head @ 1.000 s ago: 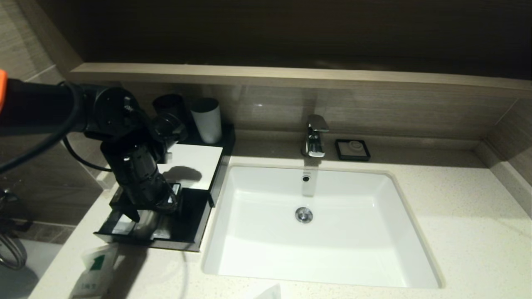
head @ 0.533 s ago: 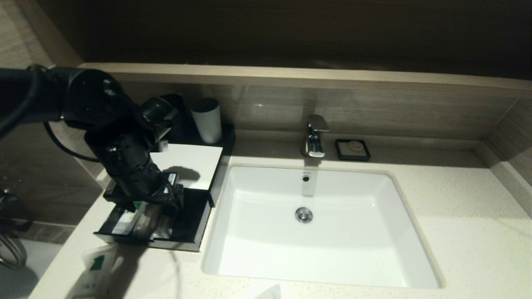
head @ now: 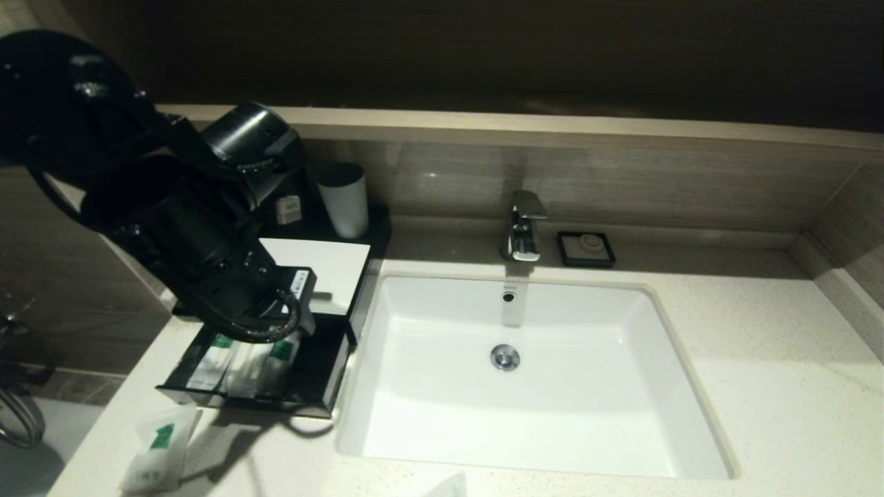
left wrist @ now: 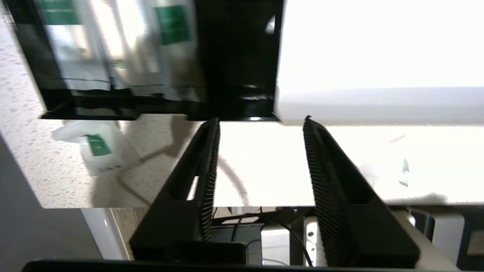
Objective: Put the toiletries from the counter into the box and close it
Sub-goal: Pick up the bathroom toiletry
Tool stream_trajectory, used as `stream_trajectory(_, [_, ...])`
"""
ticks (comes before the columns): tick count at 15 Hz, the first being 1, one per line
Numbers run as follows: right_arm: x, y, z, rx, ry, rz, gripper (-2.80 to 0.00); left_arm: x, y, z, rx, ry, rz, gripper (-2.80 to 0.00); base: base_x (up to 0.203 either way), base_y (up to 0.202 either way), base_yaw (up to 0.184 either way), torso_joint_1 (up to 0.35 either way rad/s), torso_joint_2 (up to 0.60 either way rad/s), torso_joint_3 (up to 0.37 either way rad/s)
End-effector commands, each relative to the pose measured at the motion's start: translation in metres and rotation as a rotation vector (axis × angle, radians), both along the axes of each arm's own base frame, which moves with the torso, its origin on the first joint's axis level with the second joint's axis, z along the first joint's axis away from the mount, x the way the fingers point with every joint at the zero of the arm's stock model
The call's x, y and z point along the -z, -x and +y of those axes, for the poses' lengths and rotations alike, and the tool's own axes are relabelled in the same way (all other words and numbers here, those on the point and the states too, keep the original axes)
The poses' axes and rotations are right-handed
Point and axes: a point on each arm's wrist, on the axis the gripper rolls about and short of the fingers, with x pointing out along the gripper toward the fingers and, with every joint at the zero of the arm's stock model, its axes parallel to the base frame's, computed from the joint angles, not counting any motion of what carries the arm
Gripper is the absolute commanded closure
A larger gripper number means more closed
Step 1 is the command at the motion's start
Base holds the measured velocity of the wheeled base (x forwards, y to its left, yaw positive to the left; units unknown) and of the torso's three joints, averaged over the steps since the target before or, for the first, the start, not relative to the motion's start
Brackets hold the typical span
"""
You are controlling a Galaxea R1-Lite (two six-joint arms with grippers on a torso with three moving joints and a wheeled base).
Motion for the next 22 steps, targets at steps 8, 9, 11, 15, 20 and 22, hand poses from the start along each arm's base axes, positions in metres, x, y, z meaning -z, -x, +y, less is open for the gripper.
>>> stream_trajectory(8, [0.0,0.0,0.0,0.0,0.0,0.001,0.0,0.028,0.033,-0.071,0.219,-0.007,0.129,0.0,0.0,0.0,0.0,0.0,0.0,0.0])
stream_trajectory(9, [0.0,0.0,0.0,0.0,0.0,0.001,0.0,0.032,0.035,-0.077,0.229,-0.013,0.141,0.0,0.0,0.0,0.0,0.0,0.0,0.0])
stream_trajectory(11, [0.0,0.0,0.0,0.0,0.0,0.001,0.0,0.037,0.039,-0.087,0.253,-0.022,0.156,0.0,0.0,0.0,0.0,0.0,0.0,0.0])
stream_trajectory(15, [0.0,0.0,0.0,0.0,0.0,0.001,0.0,0.046,0.051,-0.108,0.307,-0.04,0.179,0.0,0.0,0.0,0.0,0.0,0.0,0.0])
stream_trajectory(20, [0.0,0.0,0.0,0.0,0.0,0.001,0.0,0.063,0.057,-0.121,0.336,-0.079,0.221,0.0,0.0,0.0,0.0,0.0,0.0,0.0])
stream_trajectory(22, [0.0,0.0,0.0,0.0,0.0,0.001,0.0,0.07,0.062,-0.127,0.355,-0.093,0.232,-2.8,0.0,0.0,0.0,0.0,0.0,0.0])
